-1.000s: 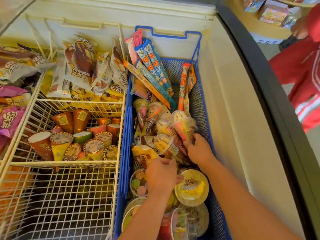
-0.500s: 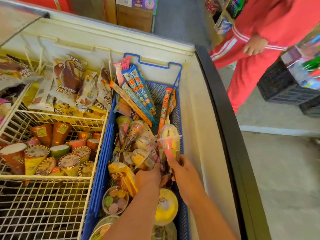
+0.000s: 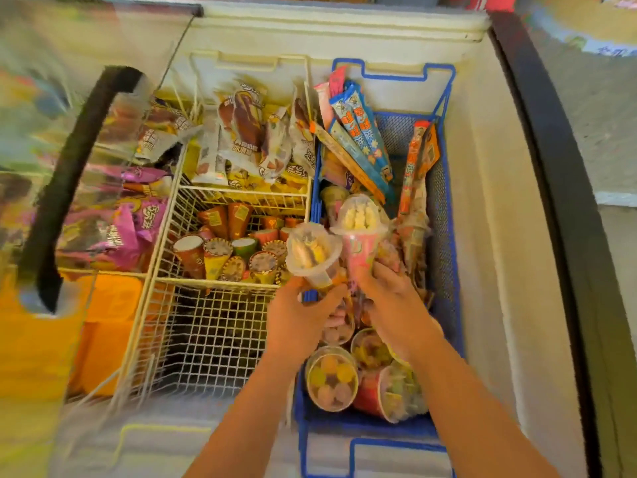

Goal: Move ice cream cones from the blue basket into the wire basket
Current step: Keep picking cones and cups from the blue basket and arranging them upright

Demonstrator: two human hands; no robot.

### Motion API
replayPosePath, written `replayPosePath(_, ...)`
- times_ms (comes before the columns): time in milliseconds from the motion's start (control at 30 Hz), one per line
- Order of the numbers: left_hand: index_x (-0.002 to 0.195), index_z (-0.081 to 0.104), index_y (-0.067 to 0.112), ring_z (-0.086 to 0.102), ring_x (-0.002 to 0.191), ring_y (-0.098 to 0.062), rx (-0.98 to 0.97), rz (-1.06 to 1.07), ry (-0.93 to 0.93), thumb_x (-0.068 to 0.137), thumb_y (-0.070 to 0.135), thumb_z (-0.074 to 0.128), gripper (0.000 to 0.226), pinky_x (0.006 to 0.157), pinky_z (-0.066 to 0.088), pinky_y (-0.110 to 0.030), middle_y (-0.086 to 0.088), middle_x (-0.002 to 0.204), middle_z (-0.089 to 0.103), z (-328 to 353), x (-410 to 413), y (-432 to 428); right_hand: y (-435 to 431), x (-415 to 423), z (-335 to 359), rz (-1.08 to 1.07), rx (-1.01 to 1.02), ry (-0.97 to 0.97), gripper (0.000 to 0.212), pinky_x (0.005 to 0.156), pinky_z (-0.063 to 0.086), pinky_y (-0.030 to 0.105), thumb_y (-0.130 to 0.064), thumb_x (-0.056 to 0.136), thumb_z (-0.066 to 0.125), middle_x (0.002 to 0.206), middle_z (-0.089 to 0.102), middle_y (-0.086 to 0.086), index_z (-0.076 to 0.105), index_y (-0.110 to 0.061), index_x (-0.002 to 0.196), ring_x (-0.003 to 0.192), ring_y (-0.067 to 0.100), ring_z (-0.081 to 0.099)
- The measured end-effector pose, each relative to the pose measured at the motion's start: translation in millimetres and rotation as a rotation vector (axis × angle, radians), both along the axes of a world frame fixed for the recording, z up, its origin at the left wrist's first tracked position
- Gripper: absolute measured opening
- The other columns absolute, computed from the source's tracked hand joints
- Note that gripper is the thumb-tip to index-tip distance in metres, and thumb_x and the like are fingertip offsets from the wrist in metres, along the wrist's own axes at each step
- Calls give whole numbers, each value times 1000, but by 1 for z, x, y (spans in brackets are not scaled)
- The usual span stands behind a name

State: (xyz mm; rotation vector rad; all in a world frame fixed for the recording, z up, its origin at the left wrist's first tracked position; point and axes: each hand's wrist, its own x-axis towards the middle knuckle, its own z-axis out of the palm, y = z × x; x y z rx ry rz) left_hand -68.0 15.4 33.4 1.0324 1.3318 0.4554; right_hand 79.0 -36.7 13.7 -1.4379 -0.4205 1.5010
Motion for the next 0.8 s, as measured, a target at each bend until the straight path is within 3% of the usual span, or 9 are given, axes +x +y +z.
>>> replayPosePath(67,97,76,19,77,71,-24,23,-17,61,72,26,85,27,63,62,-32,-4,78,79,11,-40,8,5,-31,3,34,-2,8,34,87,52,46,-50,75,75,97,73,1,74,-27,100,96,16,65)
replayPosePath(167,88,79,31,77,78,-23,10,-42,183,60,40,84,29,74,63,-42,-3,79,80,17,-94,20,15,-74,4,133,-33,-39,26,75,52,28,-38,68,82,79,72,-5,77,-27,91,77,10,65)
replayPosePath(267,83,78,30,76,83,-34,-73,3,254,54,36,85,31,74,62,-54,-11,80,79,9,-134,26,23,-115,-8,218,-91,-99,27,64,52,15,-17,71,85,74,74,-12,74,-21,95,72,2,68)
replayPosePath(367,80,78,20,74,88,-41,-177,55,333,45,31,87,37,78,59,-59,-19,84,77,-12,-162,21,23,-156,-24,236,-214,-187,43,87,56,35,-9,73,83,104,75,4,68,-12,114,100,18,69)
replayPosePath(400,79,78,16,74,87,-40,-203,62,371,41,31,87,41,80,58,-60,-21,85,77,-19,-167,18,19,-167,-31,232,-257,-230,45,88,55,38,-11,73,83,108,74,8,68,-12,115,104,22,68)
replayPosePath(533,72,72,5,74,78,-31,-328,56,455,37,19,83,39,76,60,-55,-20,80,75,-54,-173,20,10,-194,-63,195,-428,-262,40,83,57,43,-16,73,83,104,74,15,70,-7,110,97,31,69)
replayPosePath(700,104,70,1,73,92,-34,-613,34,439,67,-11,79,40,77,62,-47,-21,106,72,-98,-175,34,17,-205,-89,257,-641,-217,45,80,60,46,-21,75,81,105,69,12,63,-7,113,95,30,69)
replayPosePath(800,103,67,4,75,83,-31,-701,-44,487,70,-12,78,38,64,64,-36,-20,106,70,-117,-173,43,21,-205,-105,243,-756,-104,50,75,62,42,-16,77,79,112,63,13,55,-8,121,92,28,67)
